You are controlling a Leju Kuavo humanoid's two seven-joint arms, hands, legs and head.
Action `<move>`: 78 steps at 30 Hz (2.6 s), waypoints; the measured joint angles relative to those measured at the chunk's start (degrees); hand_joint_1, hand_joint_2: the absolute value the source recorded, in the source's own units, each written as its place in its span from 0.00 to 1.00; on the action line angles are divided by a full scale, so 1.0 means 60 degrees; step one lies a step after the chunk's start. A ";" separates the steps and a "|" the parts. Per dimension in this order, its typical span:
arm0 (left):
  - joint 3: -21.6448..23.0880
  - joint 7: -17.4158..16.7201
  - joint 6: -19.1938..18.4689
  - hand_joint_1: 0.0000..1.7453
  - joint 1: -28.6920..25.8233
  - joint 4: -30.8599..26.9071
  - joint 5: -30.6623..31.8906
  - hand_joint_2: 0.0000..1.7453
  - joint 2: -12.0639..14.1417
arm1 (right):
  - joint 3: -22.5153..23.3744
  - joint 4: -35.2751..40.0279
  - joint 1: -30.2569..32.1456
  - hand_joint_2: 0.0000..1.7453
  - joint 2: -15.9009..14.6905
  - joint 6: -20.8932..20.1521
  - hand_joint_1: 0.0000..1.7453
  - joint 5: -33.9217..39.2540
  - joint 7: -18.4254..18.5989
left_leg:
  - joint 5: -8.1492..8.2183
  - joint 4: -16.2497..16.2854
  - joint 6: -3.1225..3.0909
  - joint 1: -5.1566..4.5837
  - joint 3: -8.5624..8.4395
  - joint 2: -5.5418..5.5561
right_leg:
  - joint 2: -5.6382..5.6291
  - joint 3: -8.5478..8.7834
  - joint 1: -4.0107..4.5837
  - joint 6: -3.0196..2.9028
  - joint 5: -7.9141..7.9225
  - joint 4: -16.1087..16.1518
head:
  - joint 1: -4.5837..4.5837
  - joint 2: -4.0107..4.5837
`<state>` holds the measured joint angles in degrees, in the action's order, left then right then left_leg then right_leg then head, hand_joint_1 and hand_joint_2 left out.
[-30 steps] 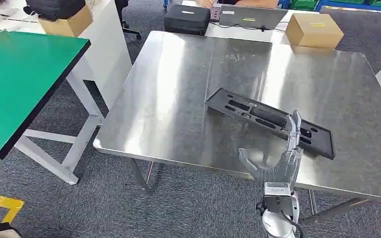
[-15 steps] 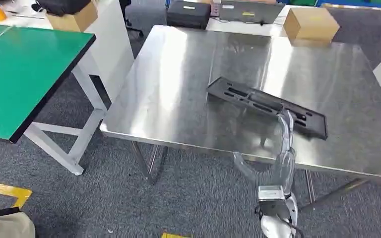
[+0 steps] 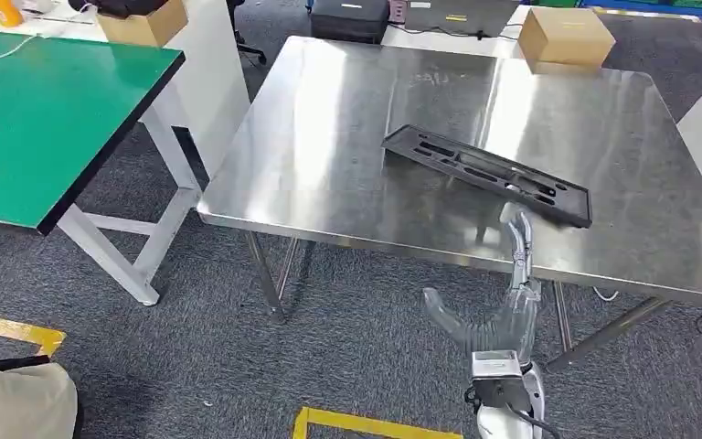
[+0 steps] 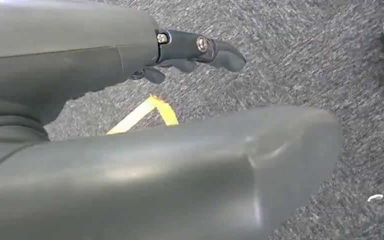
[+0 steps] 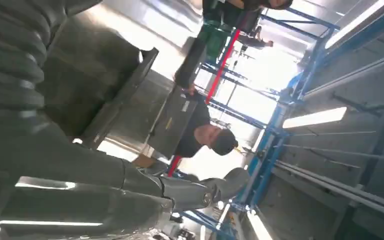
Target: Take the parts from the cabinet and place them on the table.
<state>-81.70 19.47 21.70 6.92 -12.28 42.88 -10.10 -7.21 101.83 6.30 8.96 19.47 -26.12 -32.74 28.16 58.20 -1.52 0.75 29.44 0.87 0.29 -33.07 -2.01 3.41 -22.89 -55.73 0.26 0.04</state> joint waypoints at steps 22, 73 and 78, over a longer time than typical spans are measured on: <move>0.0007 0.0011 -0.0317 0.00 -0.0128 -0.0004 0.0241 0.00 -0.0007 | 0.0069 -0.0091 0.0327 1.00 -0.0098 0.0077 0.00 0.0641 -0.0412 | 0.0535 0.2873 0.0300 0.0051 0.2270 -0.0110 | 0.0072 0.0567 0.0121 -0.0731 -0.0482 0.0204 | 0.0058 0.0000; 0.0667 0.0007 -0.0641 0.00 -0.0277 0.0076 0.1111 0.00 0.0230 | 0.4150 -1.0617 -0.1778 0.00 -0.0943 0.1005 0.00 -0.0634 0.1796 | -0.1648 -0.0389 0.0121 0.0139 0.1606 -0.0261 | -0.0057 0.1267 -0.0145 0.0484 -0.1314 -0.0082 | -0.0135 0.0000; 0.0689 -0.0026 -0.0525 0.00 -0.0338 0.0091 0.1118 0.00 0.0219 | 0.4586 -1.2359 -0.2063 0.00 -0.0915 0.0721 0.00 -0.0368 0.1836 | -0.1752 -0.0196 0.0235 0.0280 0.1727 -0.0241 | -0.0022 0.0844 -0.0130 -0.0228 -0.1254 -0.0239 | 0.0022 0.0000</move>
<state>-77.57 19.32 18.56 4.89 -11.74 49.59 -8.79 20.30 27.68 -6.07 3.47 23.80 -28.33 -21.73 17.65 57.02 -0.11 2.43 39.80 -0.57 0.16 -28.01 -2.79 2.04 -30.41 -57.16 0.39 0.04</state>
